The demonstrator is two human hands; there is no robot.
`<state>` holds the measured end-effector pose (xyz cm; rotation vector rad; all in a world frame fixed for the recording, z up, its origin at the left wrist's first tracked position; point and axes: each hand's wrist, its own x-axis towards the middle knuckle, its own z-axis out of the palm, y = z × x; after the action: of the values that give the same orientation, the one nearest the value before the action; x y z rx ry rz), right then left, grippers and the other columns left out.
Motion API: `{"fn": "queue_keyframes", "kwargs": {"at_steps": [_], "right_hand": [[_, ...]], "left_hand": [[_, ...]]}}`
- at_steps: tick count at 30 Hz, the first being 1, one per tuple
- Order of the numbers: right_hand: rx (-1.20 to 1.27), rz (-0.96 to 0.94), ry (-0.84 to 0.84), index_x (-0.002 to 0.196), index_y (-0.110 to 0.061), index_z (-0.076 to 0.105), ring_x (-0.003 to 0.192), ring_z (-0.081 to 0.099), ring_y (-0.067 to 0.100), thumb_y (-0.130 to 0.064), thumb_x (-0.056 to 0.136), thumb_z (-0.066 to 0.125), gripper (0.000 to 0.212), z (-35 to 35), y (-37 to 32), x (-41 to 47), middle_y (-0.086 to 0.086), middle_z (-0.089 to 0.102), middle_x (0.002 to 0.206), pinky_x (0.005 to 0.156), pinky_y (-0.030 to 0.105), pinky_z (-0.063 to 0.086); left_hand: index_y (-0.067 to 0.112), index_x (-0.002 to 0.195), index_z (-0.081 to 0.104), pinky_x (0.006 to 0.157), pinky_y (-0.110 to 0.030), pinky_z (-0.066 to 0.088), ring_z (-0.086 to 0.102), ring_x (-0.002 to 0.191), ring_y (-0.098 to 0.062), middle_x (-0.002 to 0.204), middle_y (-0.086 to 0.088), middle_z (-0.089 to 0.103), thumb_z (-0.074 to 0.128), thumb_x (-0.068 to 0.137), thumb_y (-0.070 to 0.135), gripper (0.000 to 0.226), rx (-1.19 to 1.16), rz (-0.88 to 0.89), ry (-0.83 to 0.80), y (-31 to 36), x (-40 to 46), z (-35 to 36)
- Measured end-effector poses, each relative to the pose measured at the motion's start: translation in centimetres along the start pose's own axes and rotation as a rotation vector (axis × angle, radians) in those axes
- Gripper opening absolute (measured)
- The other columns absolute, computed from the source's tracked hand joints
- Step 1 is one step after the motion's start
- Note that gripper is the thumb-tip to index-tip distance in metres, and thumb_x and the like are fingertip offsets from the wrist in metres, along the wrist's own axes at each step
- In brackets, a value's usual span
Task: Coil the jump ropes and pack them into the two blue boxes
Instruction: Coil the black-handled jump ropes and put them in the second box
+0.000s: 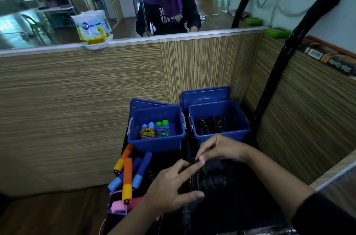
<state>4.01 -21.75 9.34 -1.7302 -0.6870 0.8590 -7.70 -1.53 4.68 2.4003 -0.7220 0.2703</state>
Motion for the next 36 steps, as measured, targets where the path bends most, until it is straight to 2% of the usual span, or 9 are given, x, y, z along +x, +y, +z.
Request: {"fn": "queue_keyframes", "kwargs": {"at_steps": [4, 9, 13, 16, 19, 22, 24, 29, 36], "right_hand": [[0.419, 0.066, 0.169, 0.085, -0.006, 0.067, 0.067, 0.064, 0.016, -0.001, 0.091, 0.052, 0.017, 2.0, 1.5, 0.7, 0.005, 0.068, 0.073, 0.063, 0.024, 0.051], [0.208, 0.138, 0.26, 0.091, -0.011, 0.063, 0.054, 0.051, 0.011, -0.02, 0.098, 0.049, 0.018, 5.6, 4.0, 1.5, -0.001, 0.05, 0.058, 0.062, 0.024, 0.048], [-0.016, 0.158, 0.323, 0.093, -0.012, 0.057, 0.053, 0.057, 0.01, -0.017, 0.096, 0.05, 0.009, 7.7, 3.6, 2.2, 0.001, 0.057, 0.065, 0.067, 0.035, 0.055], [-0.445, 0.132, 0.333, 0.113, -0.011, 0.053, 0.084, 0.062, 0.017, -0.017, 0.09, 0.058, 0.025, 8.3, 3.6, 2.5, 0.009, 0.063, 0.101, 0.076, 0.024, 0.048], [-0.689, 0.12, 0.277, 0.121, -0.007, 0.049, 0.101, 0.059, 0.027, -0.01, 0.085, 0.059, 0.038, 8.2, 3.8, 2.1, 0.013, 0.06, 0.108, 0.08, 0.028, 0.046], [-0.364, 0.159, 0.149, 0.133, -0.012, 0.043, 0.074, 0.066, 0.018, -0.007, 0.084, 0.062, 0.052, 7.8, 4.1, 1.3, 0.002, 0.064, 0.088, 0.062, 0.026, 0.052], [-0.171, 0.133, 0.172, 0.12, -0.015, 0.053, 0.061, 0.063, 0.01, -0.001, 0.084, 0.06, 0.039, 7.6, 4.1, 0.6, -0.008, 0.062, 0.075, 0.056, 0.021, 0.05], [-0.519, 0.021, 0.364, 0.108, -0.008, 0.064, 0.078, 0.052, 0.009, -0.002, 0.084, 0.051, 0.029, 7.4, 4.1, -0.3, 0.004, 0.056, 0.094, 0.068, 0.01, 0.037], [-0.961, -0.117, 0.182, 0.117, -0.002, 0.057, 0.099, 0.055, 0.029, -0.004, 0.088, 0.047, 0.031, 6.7, 1.0, -1.1, 0.012, 0.049, 0.112, 0.086, 0.033, 0.043]], "left_hand": [[0.042, 0.138, 0.046, 0.079, -0.018, 0.046, 0.058, 0.097, -0.001, 0.108, 0.012, 0.055, 0.055, 0.088, 0.059, 0.053, -0.136, -0.119, 0.251, 0.3, 0.7, -0.4], [0.044, 0.134, 0.044, 0.083, -0.009, 0.037, 0.047, 0.108, 0.009, 0.123, 0.017, 0.051, 0.044, 0.087, 0.066, 0.052, -0.173, -0.516, 0.559, -2.0, 2.3, -0.8], [0.039, 0.138, 0.04, 0.066, -0.025, 0.046, 0.054, 0.085, -0.009, 0.111, 0.003, 0.05, 0.039, 0.087, 0.068, 0.059, 0.028, -0.692, 0.492, -3.5, 2.9, -0.6], [0.039, 0.138, 0.039, 0.066, -0.034, 0.05, 0.057, 0.08, -0.019, 0.106, -0.002, 0.047, 0.035, 0.085, 0.069, 0.062, 0.1, -0.793, 0.441, -3.7, 3.6, 0.2], [0.037, 0.138, 0.039, 0.073, -0.039, 0.05, 0.058, 0.085, -0.024, 0.104, -0.004, 0.047, 0.035, 0.086, 0.068, 0.06, 0.084, -0.864, 0.418, -3.9, 4.0, 1.0], [0.036, 0.136, 0.039, 0.075, -0.039, 0.049, 0.058, 0.087, -0.03, 0.105, -0.006, 0.048, 0.034, 0.087, 0.067, 0.058, 0.065, -0.943, 0.441, -4.1, 3.9, 1.5], [0.035, 0.136, 0.039, 0.075, -0.039, 0.048, 0.057, 0.088, -0.032, 0.106, -0.008, 0.048, 0.036, 0.09, 0.064, 0.055, 0.037, -0.997, 0.459, -4.3, 3.9, 1.6], [0.034, 0.137, 0.04, 0.064, -0.038, 0.052, 0.057, 0.075, -0.029, 0.101, -0.006, 0.045, 0.039, 0.087, 0.066, 0.06, 0.219, -0.917, 0.371, -4.9, 3.1, 2.2], [0.028, 0.129, 0.056, 0.049, -0.035, 0.045, 0.055, 0.066, -0.026, 0.091, -0.008, 0.052, 0.038, 0.088, 0.06, 0.055, 0.567, -0.539, 0.142, -5.0, 1.5, 3.7]]}}
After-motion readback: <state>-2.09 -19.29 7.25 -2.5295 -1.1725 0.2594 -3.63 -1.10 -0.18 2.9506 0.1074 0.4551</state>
